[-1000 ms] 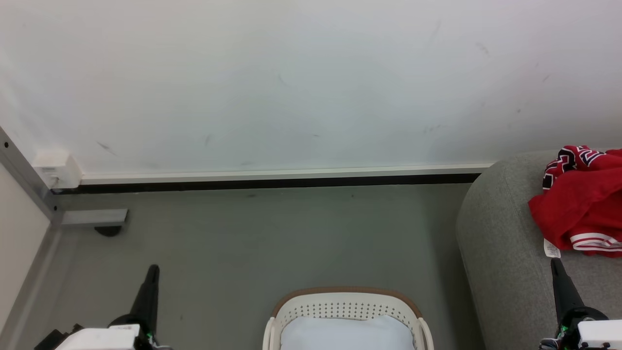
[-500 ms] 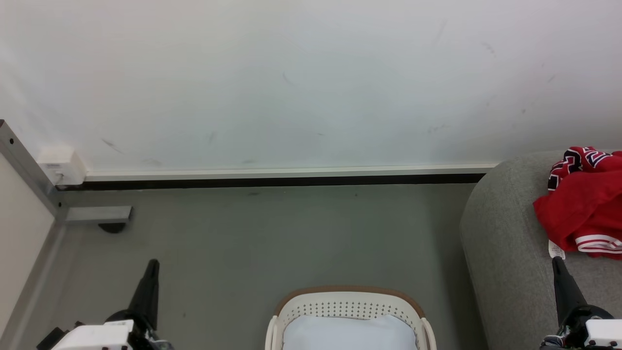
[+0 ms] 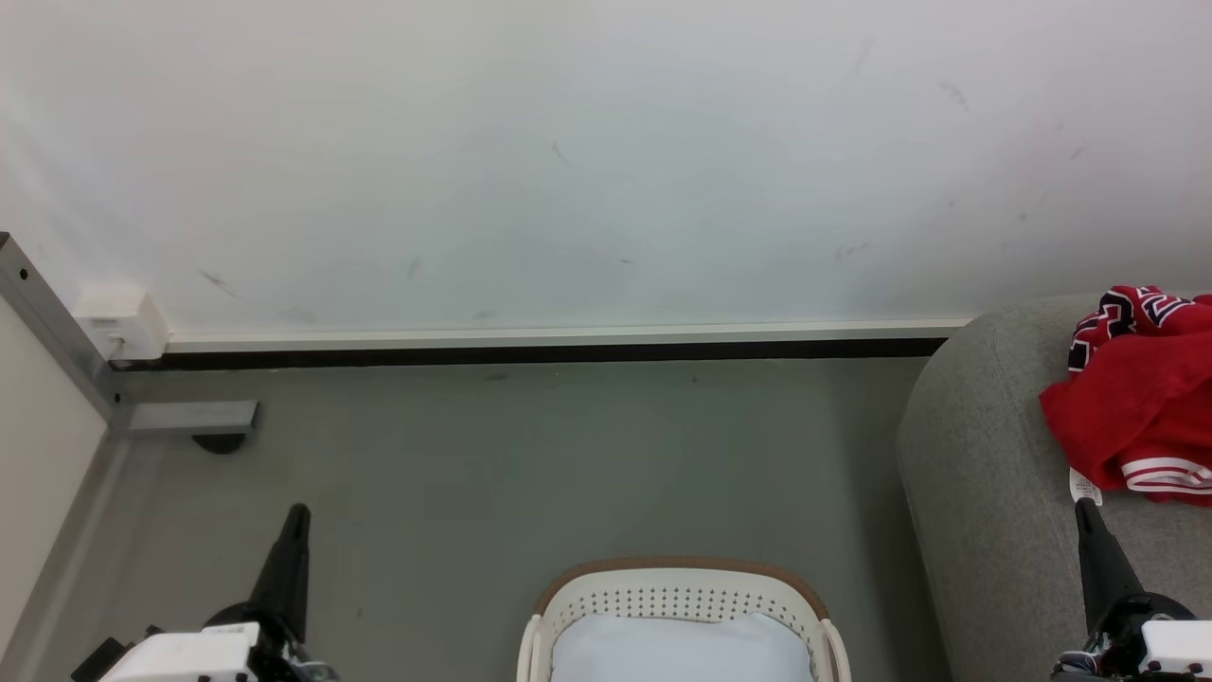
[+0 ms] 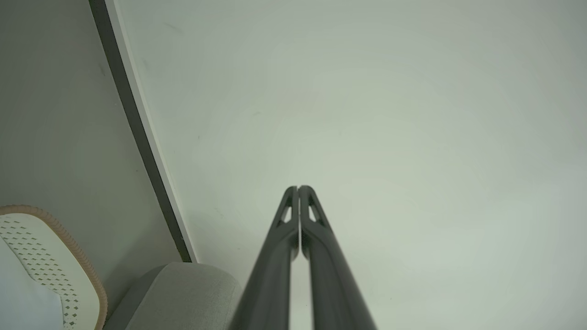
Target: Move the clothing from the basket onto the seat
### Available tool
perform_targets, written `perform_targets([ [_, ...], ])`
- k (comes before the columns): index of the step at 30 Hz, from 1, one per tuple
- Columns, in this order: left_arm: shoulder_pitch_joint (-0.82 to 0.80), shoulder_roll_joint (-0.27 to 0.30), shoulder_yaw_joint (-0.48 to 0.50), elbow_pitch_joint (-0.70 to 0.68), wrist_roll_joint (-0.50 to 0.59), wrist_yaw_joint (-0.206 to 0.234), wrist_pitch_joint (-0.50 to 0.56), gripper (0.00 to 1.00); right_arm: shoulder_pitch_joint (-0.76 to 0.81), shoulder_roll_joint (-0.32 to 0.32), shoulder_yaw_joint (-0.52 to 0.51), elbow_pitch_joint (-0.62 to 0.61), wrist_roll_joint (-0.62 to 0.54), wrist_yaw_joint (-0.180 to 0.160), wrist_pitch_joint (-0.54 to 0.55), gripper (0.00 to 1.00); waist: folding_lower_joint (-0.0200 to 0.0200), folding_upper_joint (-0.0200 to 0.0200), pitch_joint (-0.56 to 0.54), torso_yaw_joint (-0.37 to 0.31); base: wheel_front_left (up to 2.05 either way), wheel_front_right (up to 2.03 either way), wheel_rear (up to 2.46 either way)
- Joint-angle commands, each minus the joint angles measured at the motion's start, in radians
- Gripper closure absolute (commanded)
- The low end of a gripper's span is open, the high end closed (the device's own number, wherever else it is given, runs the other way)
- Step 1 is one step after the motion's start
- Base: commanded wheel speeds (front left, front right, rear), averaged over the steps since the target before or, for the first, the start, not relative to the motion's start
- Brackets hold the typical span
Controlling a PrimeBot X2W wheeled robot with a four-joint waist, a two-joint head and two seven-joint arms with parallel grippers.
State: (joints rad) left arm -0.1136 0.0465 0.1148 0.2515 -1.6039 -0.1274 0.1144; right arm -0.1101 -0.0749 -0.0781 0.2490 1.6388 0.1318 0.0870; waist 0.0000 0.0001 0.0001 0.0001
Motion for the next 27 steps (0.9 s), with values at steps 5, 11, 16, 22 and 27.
perform_targets([
  [5, -0.008, 0.007, 0.003, 0.001, -0.014, -0.006, 0.005, 1.0, -0.007, -0.002, -0.005, 0.002, 0.006, -0.002, 0.002, 1.0, 0.0, -0.0001, 0.0, 0.0, 0.0, 0.0, 0.0],
  [11, -0.008, 0.007, 0.003, 0.002, -0.014, -0.006, 0.006, 1.0, -0.007, -0.001, -0.006, 0.002, 0.005, -0.002, 0.003, 1.0, 0.0, -0.0001, 0.0, 0.0, 0.0, 0.0, 0.0],
  [16, -0.008, 0.007, 0.003, 0.002, -0.014, -0.006, 0.006, 1.0, -0.007, 0.0, -0.007, 0.002, 0.003, -0.002, 0.004, 1.0, 0.0, -0.0001, 0.0, 0.0, 0.0, 0.0, 0.0],
  [22, -0.008, 0.007, 0.003, 0.002, -0.014, -0.006, 0.006, 1.0, -0.007, 0.0, -0.008, 0.002, 0.002, -0.002, 0.005, 1.0, 0.0, -0.0001, 0.0, 0.0, 0.0, 0.0, 0.0],
  [27, -0.008, 0.007, 0.003, 0.002, -0.014, -0.006, 0.006, 1.0, -0.007, 0.001, -0.008, 0.002, 0.001, -0.002, 0.006, 1.0, 0.0, -0.0001, 0.0, 0.0, 0.0, 0.0, 0.0],
])
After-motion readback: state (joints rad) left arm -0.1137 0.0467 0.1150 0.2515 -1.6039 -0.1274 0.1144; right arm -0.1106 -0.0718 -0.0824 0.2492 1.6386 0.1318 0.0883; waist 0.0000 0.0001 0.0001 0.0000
